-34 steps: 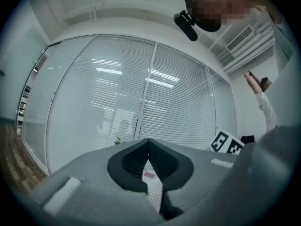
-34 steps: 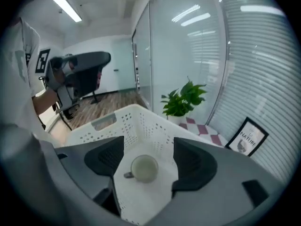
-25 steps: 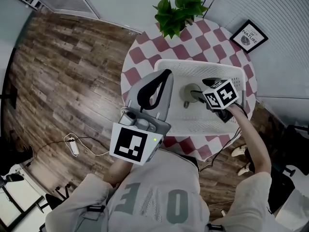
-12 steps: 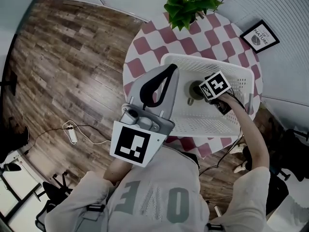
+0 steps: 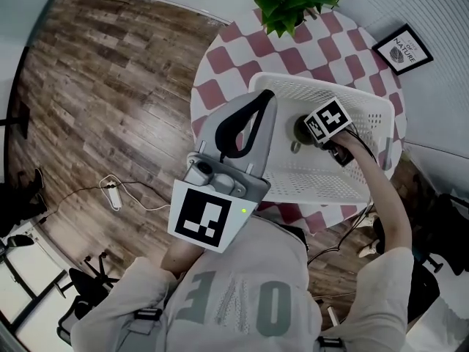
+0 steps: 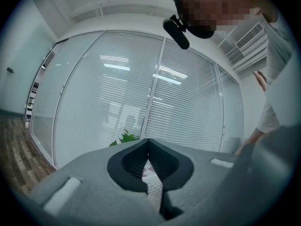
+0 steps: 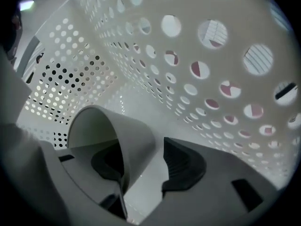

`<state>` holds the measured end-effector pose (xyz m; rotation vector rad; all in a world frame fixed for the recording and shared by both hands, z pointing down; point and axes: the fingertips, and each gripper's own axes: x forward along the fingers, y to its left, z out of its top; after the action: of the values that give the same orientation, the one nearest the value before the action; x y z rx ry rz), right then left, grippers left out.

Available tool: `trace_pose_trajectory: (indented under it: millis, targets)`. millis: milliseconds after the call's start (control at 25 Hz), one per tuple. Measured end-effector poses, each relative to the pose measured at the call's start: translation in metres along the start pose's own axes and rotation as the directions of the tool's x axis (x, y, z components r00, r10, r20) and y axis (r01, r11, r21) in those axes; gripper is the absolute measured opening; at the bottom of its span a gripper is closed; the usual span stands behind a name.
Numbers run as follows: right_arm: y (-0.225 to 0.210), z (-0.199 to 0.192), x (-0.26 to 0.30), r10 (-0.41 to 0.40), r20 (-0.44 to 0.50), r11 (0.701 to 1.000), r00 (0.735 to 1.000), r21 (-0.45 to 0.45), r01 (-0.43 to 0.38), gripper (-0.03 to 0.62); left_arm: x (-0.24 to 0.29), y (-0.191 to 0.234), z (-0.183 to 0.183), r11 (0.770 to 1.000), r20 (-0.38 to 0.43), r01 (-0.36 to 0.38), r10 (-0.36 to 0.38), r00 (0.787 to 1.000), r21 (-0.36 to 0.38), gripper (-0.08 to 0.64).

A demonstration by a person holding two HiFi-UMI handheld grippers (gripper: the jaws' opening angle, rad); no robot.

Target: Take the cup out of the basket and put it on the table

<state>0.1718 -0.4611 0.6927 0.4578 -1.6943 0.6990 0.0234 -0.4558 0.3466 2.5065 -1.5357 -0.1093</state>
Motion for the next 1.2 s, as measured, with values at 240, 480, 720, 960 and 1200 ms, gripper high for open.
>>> trace_pose_trajectory:
  millis: [240, 480, 720, 960, 1200]
  targets:
    - [0.001, 0.0, 0.002, -0.035, -0.036, 0.999, 0.999, -0.04, 0.034, 0.099, -0.005, 0.004, -0.003, 1.0, -0.011, -0.018, 0.018, 1.0, 0.022, 0.006]
    - [-0.004, -0.001, 0.001, -0.089, -0.045, 0.993, 0.995, -0.077, 0.085, 0.054, -0.009, -0.002, -0.003, 1.0, -0.008, -0.013, 0.013, 1.0, 0.027, 0.006]
    - [-0.004, 0.0, 0.001, -0.108, -0.045, 0.99, 0.993, -0.1, 0.103, 0.048, -0.012, -0.001, -0.002, 1.0, -0.004, -0.018, 0.018, 1.0, 0.026, 0.005]
    - [-0.013, 0.007, -0.008, -0.161, 0.01, 0.984, 0.987, -0.079, 0.161, 0.046, -0.015, -0.002, 0.004, 0.999, 0.006, -0.019, 0.019, 1.0, 0.032, 0.005]
    - [-0.008, 0.031, -0.068, -0.163, 0.186, 0.987, 0.969, 0.021, 0.162, 0.046, -0.019, -0.008, 0.019, 0.999, 0.038, -0.016, 0.015, 0.999, 0.04, 0.006]
